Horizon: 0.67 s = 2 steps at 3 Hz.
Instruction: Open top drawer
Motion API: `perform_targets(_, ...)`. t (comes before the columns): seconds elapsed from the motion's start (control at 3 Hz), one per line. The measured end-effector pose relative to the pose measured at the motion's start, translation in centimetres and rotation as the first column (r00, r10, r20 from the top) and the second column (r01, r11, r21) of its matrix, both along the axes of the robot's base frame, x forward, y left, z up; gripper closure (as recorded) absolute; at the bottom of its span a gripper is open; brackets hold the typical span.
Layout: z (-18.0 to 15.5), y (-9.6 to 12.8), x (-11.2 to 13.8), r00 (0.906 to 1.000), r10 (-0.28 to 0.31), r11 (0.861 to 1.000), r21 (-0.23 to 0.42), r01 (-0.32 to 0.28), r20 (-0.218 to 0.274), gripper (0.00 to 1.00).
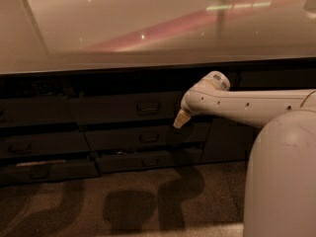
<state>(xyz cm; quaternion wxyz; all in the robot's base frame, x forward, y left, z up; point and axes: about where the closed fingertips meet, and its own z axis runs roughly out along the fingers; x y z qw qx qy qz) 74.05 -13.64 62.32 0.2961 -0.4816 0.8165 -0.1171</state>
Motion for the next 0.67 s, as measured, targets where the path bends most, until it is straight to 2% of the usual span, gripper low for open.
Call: perform_targets(0.67, 0.16, -0.19, -0.12, 0.9998, -0.006, 1.0, 0.007, 0.006, -0.017, 0.0)
